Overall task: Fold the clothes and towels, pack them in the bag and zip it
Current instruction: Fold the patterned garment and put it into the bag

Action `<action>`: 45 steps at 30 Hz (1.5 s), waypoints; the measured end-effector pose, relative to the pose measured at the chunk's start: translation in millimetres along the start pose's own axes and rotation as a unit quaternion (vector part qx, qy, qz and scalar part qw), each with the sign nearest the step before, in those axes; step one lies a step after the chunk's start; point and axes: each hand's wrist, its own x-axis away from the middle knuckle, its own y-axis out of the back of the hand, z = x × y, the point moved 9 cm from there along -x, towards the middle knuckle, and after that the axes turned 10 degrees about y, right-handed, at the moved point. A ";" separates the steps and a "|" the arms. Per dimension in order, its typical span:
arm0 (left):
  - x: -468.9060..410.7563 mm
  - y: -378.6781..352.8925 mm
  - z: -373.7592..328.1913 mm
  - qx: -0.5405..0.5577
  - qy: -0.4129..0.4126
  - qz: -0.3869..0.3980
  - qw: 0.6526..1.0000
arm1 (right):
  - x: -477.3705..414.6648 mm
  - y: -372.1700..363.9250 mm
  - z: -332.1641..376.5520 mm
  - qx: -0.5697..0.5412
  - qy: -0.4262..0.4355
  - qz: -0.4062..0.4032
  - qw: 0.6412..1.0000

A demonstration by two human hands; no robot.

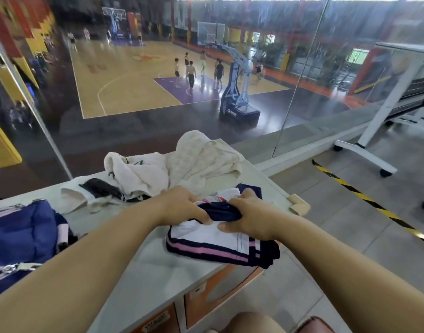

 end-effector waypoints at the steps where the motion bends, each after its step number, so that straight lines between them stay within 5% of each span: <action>1: -7.9 1.4 2.3 0.003 0.019 -0.008 1.000 | -1.6 1.0 -5.5 0.029 -0.009 0.005 1.000; 4: -22.3 -2.6 1.2 0.027 0.037 0.021 0.999 | -10.1 2.1 -22.2 0.049 -0.035 0.020 0.998; 11: -31.3 -19.5 0.2 0.000 0.020 0.086 0.996 | -19.5 -10.3 -38.4 -0.166 -0.058 0.040 0.984; 22: -27.0 -29.3 1.1 0.004 0.010 0.125 0.992 | -38.5 -8.4 -46.7 -0.178 -0.095 0.061 0.978; 36: 9.6 -26.5 12.0 0.096 -0.061 0.059 0.992 | -26.1 -18.2 1.0 -0.183 0.028 0.021 0.982; 45: 41.2 -19.4 1.3 0.000 -0.152 -0.055 0.987 | -4.5 -17.4 12.9 -0.170 0.057 -0.003 0.984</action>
